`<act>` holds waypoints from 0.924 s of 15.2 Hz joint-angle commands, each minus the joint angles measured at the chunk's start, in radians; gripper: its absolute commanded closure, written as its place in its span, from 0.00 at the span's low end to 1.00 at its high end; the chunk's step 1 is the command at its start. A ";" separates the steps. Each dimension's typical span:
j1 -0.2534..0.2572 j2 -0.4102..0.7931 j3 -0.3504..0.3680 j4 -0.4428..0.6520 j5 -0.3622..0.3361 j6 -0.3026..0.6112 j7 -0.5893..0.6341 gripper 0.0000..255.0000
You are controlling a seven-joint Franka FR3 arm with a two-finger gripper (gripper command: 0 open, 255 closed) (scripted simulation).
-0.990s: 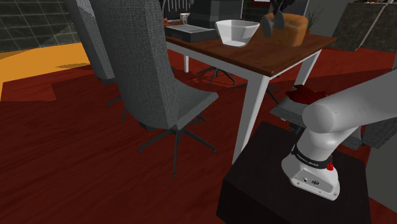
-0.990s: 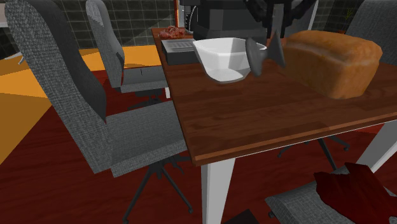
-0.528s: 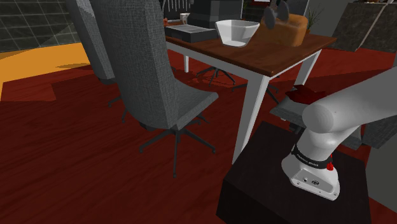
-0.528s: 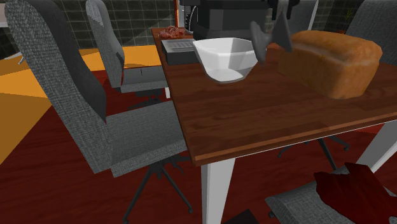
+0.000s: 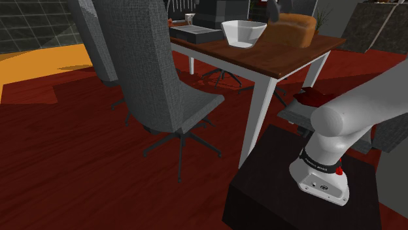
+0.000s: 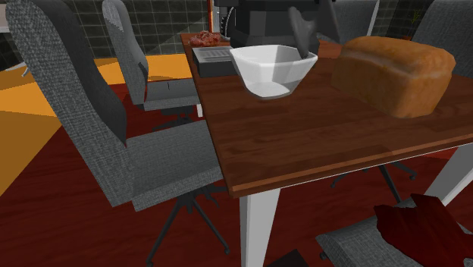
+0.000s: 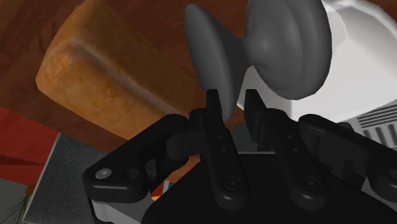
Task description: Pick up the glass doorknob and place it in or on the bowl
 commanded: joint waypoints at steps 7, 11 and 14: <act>0.017 0.282 0.096 0.294 -0.031 -0.042 0.105 1.00; 0.031 0.369 0.122 0.370 -0.053 -0.043 0.144 1.00; 0.029 0.340 0.118 0.294 -0.050 0.004 0.154 1.00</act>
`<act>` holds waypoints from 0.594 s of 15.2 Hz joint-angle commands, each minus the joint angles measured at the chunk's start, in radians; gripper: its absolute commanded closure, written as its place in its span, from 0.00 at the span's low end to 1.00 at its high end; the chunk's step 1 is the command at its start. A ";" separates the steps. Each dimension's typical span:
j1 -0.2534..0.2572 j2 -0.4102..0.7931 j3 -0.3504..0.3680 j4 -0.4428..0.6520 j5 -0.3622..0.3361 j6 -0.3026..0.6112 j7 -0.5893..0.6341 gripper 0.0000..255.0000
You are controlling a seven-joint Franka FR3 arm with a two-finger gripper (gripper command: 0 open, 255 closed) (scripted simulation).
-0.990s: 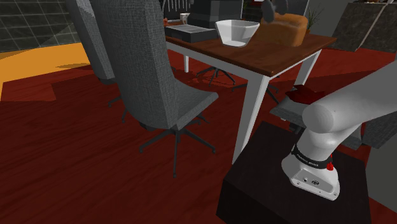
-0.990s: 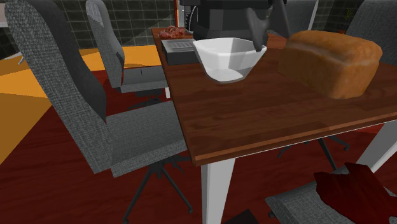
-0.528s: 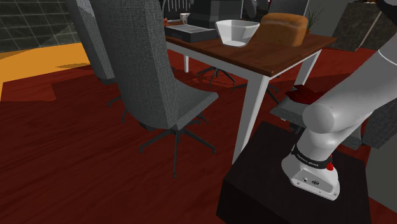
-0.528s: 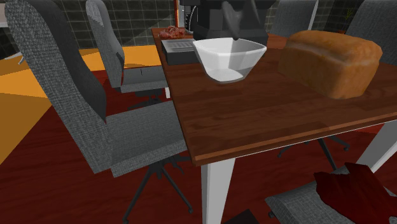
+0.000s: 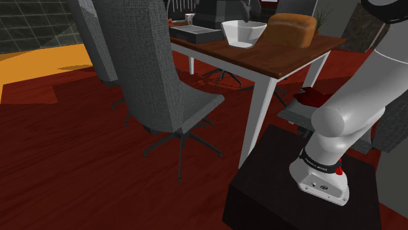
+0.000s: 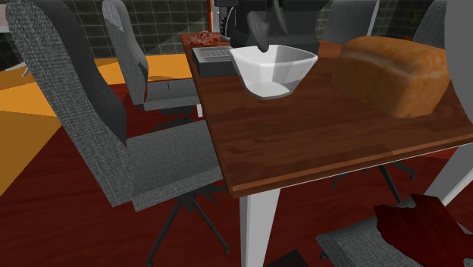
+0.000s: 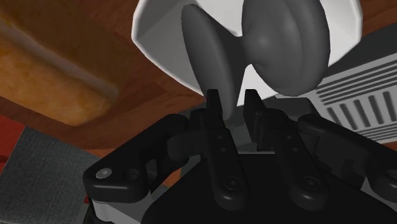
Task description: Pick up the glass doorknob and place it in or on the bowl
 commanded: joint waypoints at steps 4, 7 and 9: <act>-0.001 -0.040 -0.005 -0.117 0.003 0.076 0.017 1.00; -0.002 -0.061 -0.008 -0.181 0.003 0.119 0.028 1.00; -0.002 -0.072 -0.010 -0.221 0.003 0.147 0.035 1.00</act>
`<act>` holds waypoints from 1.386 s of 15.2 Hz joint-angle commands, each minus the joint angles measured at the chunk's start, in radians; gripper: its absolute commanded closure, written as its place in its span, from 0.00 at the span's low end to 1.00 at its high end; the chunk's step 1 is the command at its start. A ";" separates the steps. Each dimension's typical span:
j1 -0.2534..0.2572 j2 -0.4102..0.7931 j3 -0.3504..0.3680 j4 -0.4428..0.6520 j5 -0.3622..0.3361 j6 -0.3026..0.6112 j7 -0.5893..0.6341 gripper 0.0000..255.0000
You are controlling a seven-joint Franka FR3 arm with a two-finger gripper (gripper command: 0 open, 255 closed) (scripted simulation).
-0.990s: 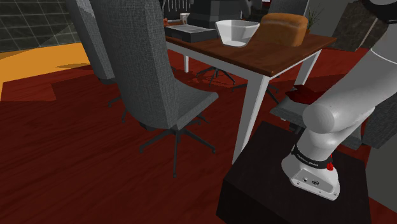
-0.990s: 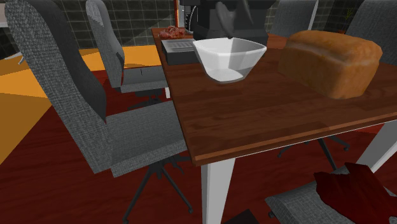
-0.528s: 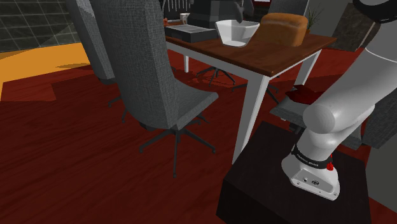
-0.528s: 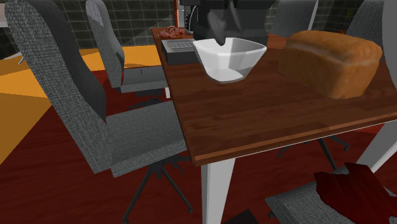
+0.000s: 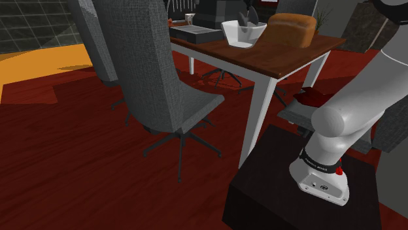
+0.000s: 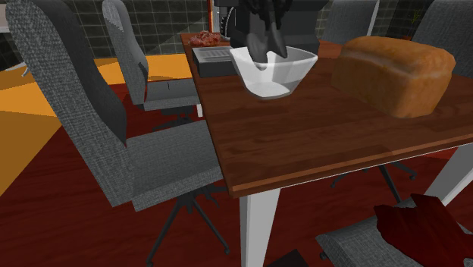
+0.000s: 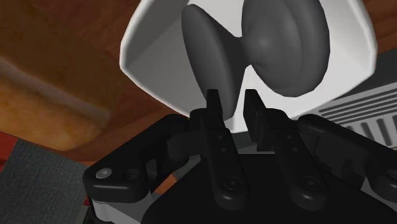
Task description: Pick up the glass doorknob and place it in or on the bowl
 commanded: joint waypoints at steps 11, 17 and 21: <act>-0.001 -0.017 -0.003 -0.059 -0.001 0.042 0.010 0.00; 0.002 -0.021 0.003 -0.032 0.000 0.011 0.009 0.00; 0.011 -0.023 0.019 0.053 0.000 -0.081 0.006 0.00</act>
